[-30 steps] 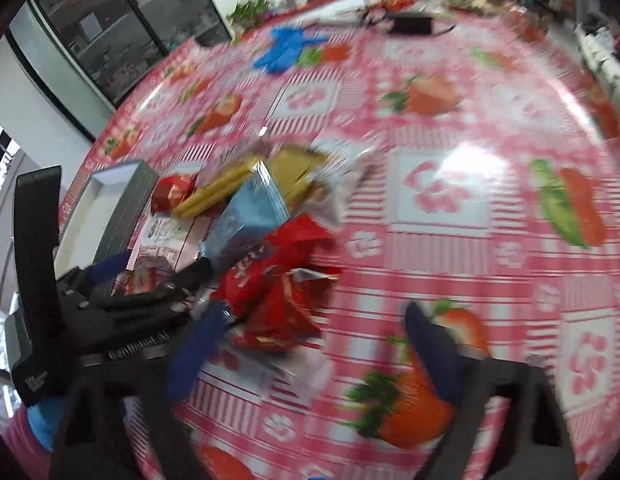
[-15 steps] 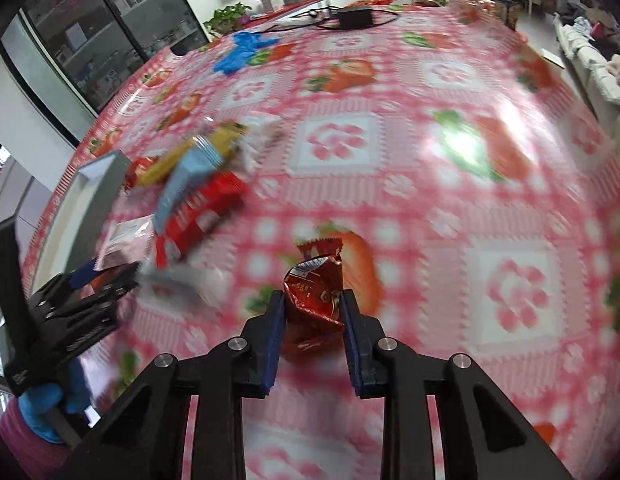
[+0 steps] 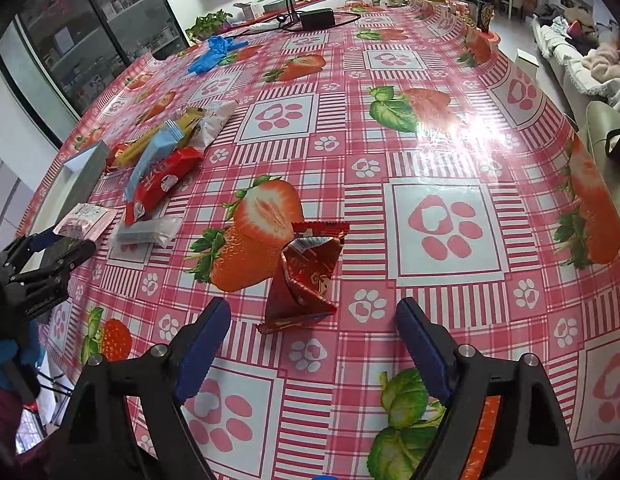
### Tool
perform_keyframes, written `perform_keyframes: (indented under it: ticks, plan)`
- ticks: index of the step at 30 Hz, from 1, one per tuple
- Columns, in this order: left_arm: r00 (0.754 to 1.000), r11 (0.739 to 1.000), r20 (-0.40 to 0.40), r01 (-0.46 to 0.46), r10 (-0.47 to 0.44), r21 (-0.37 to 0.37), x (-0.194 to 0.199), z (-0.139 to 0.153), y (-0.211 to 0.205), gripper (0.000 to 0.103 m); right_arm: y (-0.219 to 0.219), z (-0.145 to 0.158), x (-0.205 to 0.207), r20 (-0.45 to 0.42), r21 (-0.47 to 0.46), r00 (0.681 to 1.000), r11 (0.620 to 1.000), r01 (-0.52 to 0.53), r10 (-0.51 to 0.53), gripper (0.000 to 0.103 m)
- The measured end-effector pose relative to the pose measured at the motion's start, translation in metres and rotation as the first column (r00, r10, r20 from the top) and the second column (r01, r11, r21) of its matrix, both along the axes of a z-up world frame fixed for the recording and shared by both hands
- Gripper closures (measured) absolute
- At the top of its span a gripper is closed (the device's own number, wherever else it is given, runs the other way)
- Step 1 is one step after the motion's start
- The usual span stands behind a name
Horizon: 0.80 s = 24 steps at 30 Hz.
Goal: Organize snacks
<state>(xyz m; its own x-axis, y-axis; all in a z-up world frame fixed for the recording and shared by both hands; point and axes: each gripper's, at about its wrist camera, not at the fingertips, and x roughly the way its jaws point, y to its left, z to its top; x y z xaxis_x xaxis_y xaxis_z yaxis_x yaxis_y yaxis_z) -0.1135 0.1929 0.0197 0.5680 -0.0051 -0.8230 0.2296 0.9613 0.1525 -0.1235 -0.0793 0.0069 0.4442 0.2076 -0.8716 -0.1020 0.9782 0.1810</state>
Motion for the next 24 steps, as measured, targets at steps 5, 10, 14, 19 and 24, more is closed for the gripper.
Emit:
perform_keyframes:
  ticks: [5,10,14,19,24]
  plan:
    - [0.997,0.997,-0.008,0.075,-0.075,0.022,-0.014,0.001,-0.003,0.022,0.005,-0.003,-0.001,0.007,-0.003,1.000,1.000,-0.023,0.023,0.006]
    - [0.999,0.997,-0.032,-0.033,0.031,-0.073,0.002,0.010,0.006,0.021,0.015,-0.006,-0.001,0.011,-0.053,0.999,0.998,-0.037,0.037,0.001]
    - [0.999,0.998,-0.014,-0.031,0.031,-0.060,0.001,0.014,0.003,0.021,0.022,-0.009,-0.004,0.022,-0.111,0.997,0.992,-0.067,0.070,0.001]
    - [0.992,0.989,-0.025,0.128,-0.126,0.074,-0.003,0.009,-0.013,0.020,0.031,-0.013,-0.008,0.035,-0.185,0.994,0.978,-0.092,0.101,0.001]
    - [0.971,0.951,-0.039,0.239,-0.236,0.199,0.000,-0.008,-0.018,0.017,0.030,-0.012,-0.008,0.037,-0.177,0.995,0.980,-0.088,0.096,0.001]
